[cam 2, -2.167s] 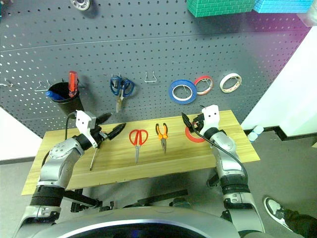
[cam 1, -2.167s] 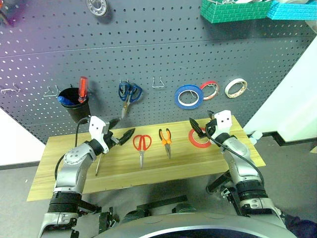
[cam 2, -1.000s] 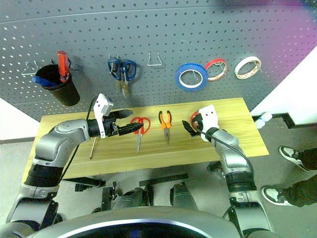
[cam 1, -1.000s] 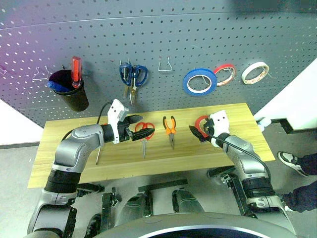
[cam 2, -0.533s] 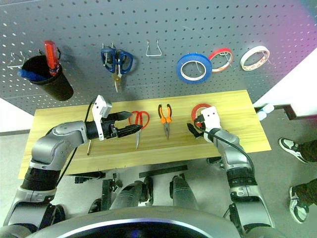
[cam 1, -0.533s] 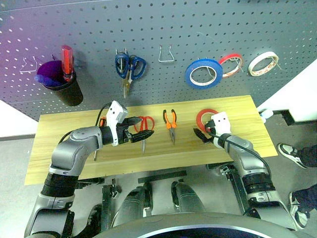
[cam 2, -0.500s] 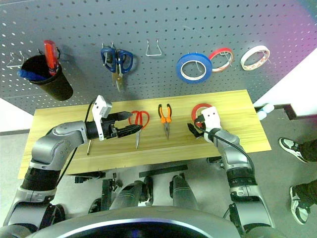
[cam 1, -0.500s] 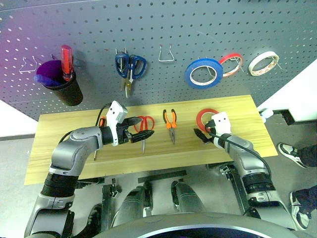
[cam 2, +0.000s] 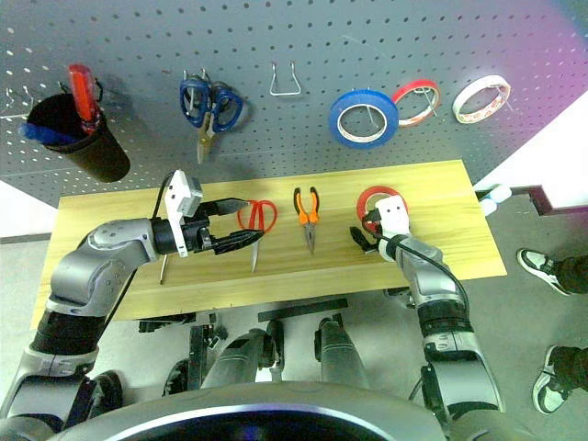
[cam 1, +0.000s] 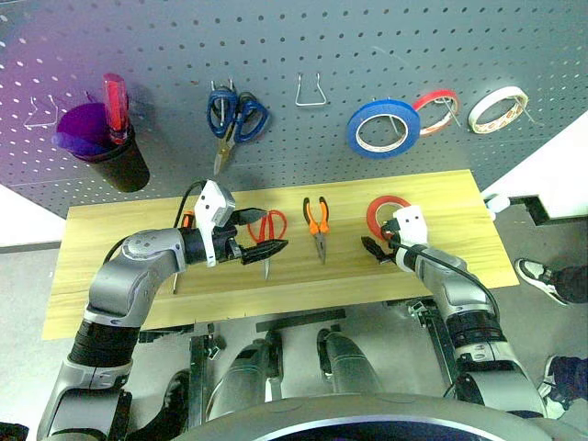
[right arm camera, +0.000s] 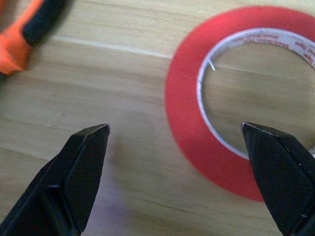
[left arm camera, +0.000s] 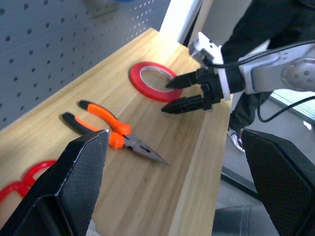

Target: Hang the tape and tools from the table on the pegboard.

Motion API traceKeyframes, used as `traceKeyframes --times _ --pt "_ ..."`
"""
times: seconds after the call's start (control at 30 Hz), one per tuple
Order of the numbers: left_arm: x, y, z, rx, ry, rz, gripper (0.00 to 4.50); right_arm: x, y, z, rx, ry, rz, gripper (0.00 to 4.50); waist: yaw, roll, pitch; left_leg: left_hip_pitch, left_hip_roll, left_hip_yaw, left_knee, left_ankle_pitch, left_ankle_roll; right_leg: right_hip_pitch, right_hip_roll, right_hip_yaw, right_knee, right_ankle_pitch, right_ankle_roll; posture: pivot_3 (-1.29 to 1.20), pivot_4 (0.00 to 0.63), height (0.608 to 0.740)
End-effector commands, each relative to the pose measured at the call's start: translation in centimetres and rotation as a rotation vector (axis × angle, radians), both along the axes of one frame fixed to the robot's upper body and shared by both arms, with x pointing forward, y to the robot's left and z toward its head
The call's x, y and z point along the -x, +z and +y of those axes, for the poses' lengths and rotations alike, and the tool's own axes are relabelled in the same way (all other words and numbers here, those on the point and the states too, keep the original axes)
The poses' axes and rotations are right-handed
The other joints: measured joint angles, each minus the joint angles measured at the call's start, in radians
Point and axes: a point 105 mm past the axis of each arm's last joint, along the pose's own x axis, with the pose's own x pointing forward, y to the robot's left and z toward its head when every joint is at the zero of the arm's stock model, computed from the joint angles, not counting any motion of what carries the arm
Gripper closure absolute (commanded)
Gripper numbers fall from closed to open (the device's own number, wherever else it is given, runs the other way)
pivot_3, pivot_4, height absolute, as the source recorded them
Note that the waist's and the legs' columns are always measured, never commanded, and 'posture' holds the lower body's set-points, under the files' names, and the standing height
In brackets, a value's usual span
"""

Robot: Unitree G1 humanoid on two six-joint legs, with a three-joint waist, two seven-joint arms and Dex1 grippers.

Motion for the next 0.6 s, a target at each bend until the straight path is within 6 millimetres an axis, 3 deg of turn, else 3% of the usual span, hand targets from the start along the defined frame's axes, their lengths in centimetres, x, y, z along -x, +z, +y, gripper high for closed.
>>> traceKeyframes --times 0.03,0.27,0.6 --pt "0.7 0.9 -0.1 0.007 -0.021 -0.051 0.04 -0.5 0.1 -0.3 0.008 -0.016 -0.012 0.00 0.000 0.000 0.004 0.000 0.000 0.000 0.000 0.000 0.000 0.000 0.000 0.000 0.000 0.000 0.000 -0.09 0.401 0.739" --pt "1.1 0.7 -0.1 0.011 -0.014 -0.042 0.04 -0.7 -0.1 -0.2 -0.012 -0.001 -0.003 0.00 0.002 0.001 0.009 0.000 0.000 0.000 0.000 0.000 0.000 0.000 0.000 -0.001 0.000 0.000 0.000 -0.08 0.412 0.739" --pt "0.9 0.9 -0.1 0.022 -0.004 -0.045 0.00 -0.3 -0.8 -0.1 0.030 0.030 0.017 3.20 0.001 0.000 0.012 0.000 0.000 0.000 0.000 0.000 0.000 0.000 -0.001 -0.001 0.000 0.000 0.000 -0.08 0.413 0.739"
